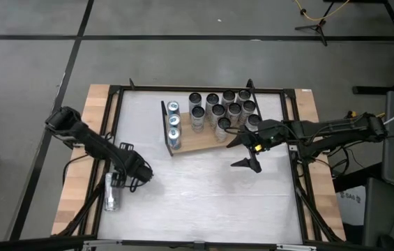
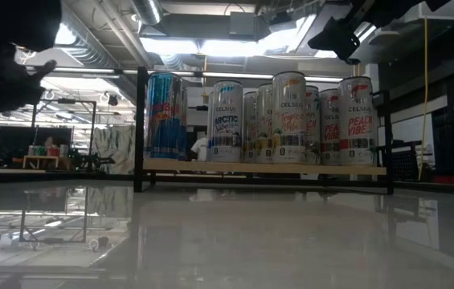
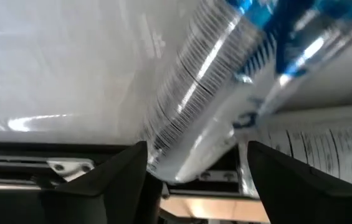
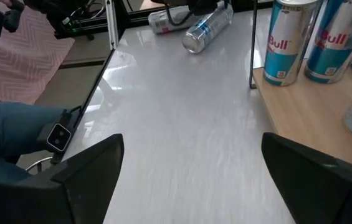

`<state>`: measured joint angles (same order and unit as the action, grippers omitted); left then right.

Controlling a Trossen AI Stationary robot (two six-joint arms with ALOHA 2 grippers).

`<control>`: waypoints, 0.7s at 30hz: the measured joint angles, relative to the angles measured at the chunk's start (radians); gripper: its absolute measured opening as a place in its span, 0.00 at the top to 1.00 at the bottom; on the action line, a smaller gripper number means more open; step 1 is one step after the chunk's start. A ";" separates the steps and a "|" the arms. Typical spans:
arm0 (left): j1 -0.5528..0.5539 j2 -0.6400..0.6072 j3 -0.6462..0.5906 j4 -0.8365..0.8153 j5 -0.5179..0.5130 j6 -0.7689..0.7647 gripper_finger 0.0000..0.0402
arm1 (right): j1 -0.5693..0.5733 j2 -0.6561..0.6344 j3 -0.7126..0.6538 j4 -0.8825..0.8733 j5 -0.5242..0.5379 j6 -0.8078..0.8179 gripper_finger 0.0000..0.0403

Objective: Place canned beverage on shelf
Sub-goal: Put the white-blue soda can on the shelf aligned with the other white-blue soda can

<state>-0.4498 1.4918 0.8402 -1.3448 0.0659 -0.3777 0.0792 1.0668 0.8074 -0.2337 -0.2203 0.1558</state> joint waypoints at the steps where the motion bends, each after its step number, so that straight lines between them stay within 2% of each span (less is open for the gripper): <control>1: 0.009 0.000 0.000 0.007 -0.005 0.011 0.34 | 0.000 0.000 0.000 0.000 0.000 0.000 0.07; 8: 0.048 0.000 0.000 0.083 -0.048 0.092 0.35 | 0.000 0.000 0.000 0.000 0.000 0.000 0.07; 21: 0.110 -0.001 0.000 0.153 -0.044 0.095 0.35 | 0.000 0.000 0.000 0.000 0.000 -0.003 0.07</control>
<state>-0.3399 1.4910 0.8406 -1.1920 0.0216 -0.2829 0.0792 1.0664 0.8074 -0.2337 -0.2203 0.1527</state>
